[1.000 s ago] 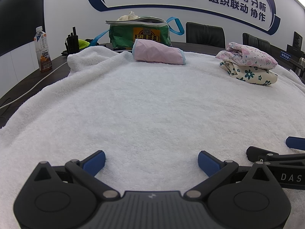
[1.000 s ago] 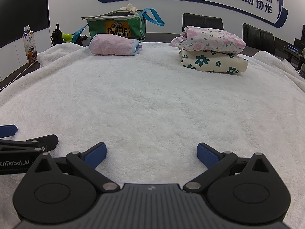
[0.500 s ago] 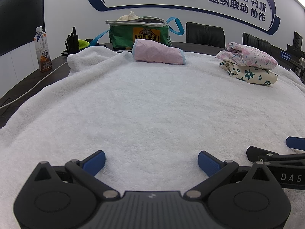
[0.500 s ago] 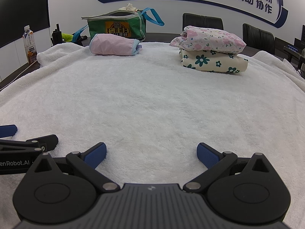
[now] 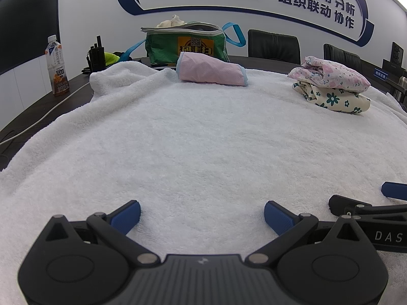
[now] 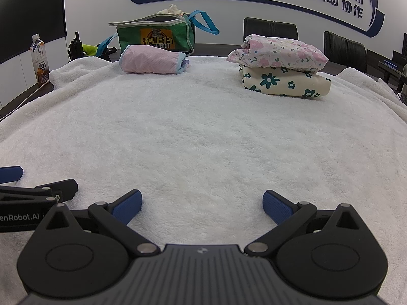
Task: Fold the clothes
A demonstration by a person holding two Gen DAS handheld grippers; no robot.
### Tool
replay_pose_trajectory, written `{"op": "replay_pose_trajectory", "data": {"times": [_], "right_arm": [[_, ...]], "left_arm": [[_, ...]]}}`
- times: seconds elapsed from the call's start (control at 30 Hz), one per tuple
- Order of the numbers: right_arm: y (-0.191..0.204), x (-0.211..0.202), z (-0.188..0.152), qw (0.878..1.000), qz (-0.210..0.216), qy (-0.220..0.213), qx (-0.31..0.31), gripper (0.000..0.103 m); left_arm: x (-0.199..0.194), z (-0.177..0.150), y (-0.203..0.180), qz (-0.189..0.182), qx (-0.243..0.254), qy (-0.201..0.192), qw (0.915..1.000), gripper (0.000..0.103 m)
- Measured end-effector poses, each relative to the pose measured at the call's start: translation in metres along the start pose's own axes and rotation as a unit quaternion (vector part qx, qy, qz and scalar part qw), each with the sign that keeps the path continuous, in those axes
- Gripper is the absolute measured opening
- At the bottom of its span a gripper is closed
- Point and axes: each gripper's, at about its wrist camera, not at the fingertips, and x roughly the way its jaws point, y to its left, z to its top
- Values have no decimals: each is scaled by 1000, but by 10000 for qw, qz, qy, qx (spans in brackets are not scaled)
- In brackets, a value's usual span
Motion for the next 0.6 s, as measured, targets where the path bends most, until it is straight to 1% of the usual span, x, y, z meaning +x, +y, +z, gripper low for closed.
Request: {"op": "replay_pose_trajectory", "data": {"times": [0.6], "right_arm": [[-1,1,0,10000,9,0,2,103]], "left_arm": [[1,0,1,-7,-13,-10,10000,103]]}}
